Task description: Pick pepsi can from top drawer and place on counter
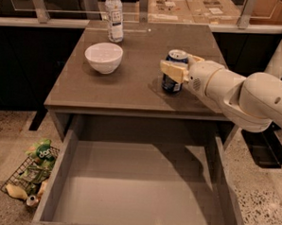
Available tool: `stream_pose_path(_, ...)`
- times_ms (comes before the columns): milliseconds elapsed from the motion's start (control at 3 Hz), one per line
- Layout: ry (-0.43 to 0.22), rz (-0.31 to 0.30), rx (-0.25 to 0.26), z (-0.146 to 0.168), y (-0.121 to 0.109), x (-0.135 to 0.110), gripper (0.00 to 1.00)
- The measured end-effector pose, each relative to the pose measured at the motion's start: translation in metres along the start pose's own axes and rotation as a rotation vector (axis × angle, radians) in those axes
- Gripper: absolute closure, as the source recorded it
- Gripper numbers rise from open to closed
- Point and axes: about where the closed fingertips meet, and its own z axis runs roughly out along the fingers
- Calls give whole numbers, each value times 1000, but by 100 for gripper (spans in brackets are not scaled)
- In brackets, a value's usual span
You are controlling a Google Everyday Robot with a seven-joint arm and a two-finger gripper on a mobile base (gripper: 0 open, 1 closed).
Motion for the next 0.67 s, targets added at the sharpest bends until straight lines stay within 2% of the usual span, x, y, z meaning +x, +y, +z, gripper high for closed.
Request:
stream_pose_path(333,0,-1,-3,1,2,-1,0)
stream_pose_path(667,0,-1,-3,1,2,-1,0)
